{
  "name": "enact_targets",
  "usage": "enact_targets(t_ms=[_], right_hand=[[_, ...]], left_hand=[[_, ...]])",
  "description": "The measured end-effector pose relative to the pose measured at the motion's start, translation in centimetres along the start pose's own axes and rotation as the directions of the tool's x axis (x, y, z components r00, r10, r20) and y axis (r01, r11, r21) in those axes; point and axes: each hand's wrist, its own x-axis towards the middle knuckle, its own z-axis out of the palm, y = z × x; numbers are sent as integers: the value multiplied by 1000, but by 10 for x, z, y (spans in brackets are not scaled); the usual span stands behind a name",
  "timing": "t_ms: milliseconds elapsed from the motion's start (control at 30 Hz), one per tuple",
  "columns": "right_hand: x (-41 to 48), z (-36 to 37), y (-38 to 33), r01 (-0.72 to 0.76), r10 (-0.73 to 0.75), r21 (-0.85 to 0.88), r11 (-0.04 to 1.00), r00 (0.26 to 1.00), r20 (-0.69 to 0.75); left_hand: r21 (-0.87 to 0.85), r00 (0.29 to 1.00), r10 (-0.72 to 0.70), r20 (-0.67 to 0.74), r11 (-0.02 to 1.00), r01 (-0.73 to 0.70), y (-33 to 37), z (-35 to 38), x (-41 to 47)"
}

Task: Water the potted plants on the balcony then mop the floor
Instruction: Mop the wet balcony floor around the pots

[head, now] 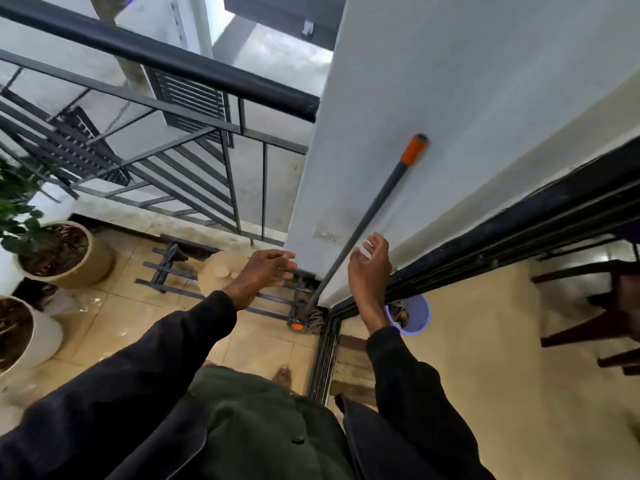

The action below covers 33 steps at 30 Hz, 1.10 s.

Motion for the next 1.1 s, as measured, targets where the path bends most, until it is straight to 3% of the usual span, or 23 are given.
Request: enact_targets(t_ms=[300, 467, 567, 700, 900, 1100], right_hand=[[67, 14, -25, 92, -93, -18, 996, 991, -96], [106, 29, -30, 11, 2, 81, 997, 988, -157], [113, 32, -26, 31, -19, 75, 997, 988, -152], [98, 30, -15, 82, -76, 141, 987, 996, -48], [48, 13, 4, 32, 8, 240, 970, 986, -164], [13, -2, -17, 125, -103, 175, 977, 986, -130]], left_hand=[[55, 999, 18, 47, 998, -20, 12, 19, 7], [103, 996, -18, 87, 995, 9, 19, 20, 27], [123, 993, -41, 114, 992, 27, 18, 21, 44], [148, 986, -59, 156, 988, 36, 15, 24, 58], [209, 948, -67, 311, 978, 1, 3, 43, 63], [390, 906, -57, 420, 913, -123, -19, 95, 41]])
